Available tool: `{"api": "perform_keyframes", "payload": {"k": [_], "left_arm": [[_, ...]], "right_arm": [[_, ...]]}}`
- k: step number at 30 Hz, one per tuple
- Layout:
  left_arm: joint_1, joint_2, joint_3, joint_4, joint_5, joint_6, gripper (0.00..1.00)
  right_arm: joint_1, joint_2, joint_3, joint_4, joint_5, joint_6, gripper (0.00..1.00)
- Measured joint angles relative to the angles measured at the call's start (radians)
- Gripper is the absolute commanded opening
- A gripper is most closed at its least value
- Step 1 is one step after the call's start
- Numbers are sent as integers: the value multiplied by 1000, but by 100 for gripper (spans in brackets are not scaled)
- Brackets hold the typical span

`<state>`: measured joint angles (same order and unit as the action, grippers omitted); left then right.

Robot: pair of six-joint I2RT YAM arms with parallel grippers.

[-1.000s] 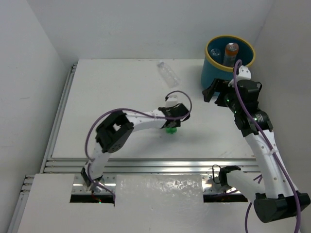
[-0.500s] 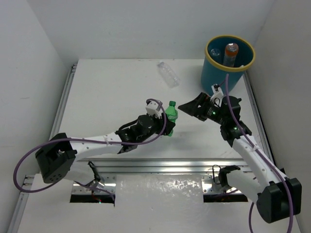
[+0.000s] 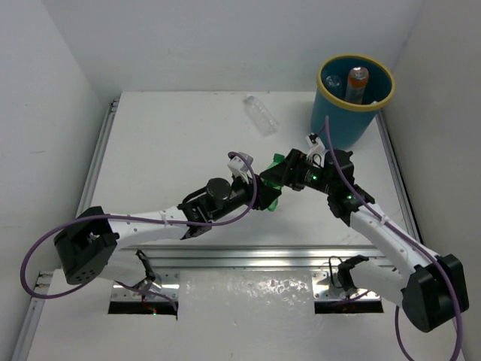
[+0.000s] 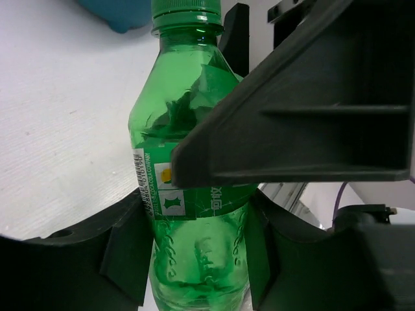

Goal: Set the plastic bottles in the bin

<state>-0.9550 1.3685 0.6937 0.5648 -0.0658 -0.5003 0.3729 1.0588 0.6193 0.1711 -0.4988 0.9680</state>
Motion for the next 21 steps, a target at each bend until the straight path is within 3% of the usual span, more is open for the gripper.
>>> {"api": "perform_keyframes", "payload": {"k": [1,2,4,6,9,10,11,15,21], "left_arm": [[0,0,0,5,3,-1,0],[0,0,0,10,7,-1,3],[0,0,0,15,5,4,9],[0,0,1,13,3,7,24],[0,2,6,11,3,5,54],[0,4,9,8,2,5,74],[0,6,15,-3,-5,7,80],[0,11,73,-60,-22,-8,88],[0,8,118,-165,-84,-20,89]], "right_arm": [[7,1,0,2,0,-4,57],[13,3,0,8,-2,-13,41],[20,6,2,11,2,-19,15],[23,8,3,14,5,-20,1],[23,7,4,16,6,-24,0],[23,6,6,13,10,-26,0],[23,4,8,10,16,-31,0],[29,1,29,-37,59,-62,0],[29,4,108,-115,149,-109,0]]}}
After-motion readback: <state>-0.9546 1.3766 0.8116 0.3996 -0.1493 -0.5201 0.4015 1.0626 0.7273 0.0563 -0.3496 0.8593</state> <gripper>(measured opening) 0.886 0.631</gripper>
